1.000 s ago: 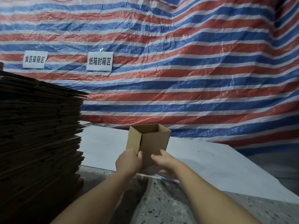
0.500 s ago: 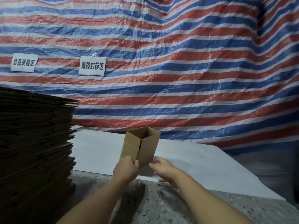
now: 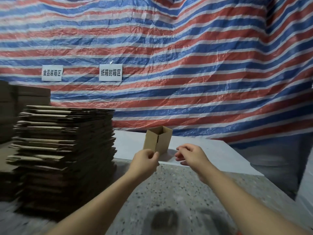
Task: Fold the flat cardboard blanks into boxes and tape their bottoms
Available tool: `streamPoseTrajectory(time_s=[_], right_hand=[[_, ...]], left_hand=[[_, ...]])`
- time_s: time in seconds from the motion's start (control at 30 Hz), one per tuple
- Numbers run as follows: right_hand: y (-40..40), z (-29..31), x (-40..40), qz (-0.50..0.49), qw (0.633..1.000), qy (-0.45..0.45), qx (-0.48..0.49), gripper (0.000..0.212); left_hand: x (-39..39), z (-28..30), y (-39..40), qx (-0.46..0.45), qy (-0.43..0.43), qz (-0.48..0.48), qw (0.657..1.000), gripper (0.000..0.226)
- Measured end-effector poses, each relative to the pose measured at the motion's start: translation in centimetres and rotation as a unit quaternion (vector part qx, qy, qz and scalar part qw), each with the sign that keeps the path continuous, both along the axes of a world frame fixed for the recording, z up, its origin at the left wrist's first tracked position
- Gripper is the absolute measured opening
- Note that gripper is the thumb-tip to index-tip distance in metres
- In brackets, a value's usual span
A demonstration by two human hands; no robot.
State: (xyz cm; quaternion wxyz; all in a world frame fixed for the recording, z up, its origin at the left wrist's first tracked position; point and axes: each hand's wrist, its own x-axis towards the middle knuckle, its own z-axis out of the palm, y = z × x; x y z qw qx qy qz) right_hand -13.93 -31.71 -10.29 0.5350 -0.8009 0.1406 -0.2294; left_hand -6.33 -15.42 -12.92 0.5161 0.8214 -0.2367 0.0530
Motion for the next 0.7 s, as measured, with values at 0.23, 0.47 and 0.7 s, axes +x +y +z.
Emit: streamPoseTrajectory(time_s=[0.23, 0.47, 0.7], right_hand=[[5.8, -1.5, -9.1, -0.008, 0.990, -0.077, 0.121, 0.022], [10.9, -0.5, -8.2, -0.019, 0.984, -0.088, 0.156, 0.025], [13.1, 4.4, -3.5, -0.003, 0.986, -0.127, 0.110, 0.027]], left_hand=[[-9.0, 1.0, 5.0, -0.055, -0.003, -0.036, 0.998, 0.029], [-9.9, 3.8, 8.0, 0.024, -0.197, 0.031, 0.980, 0.035], [1.6, 15.1, 15.2, 0.221, -0.335, 0.252, 0.881, 0.048]])
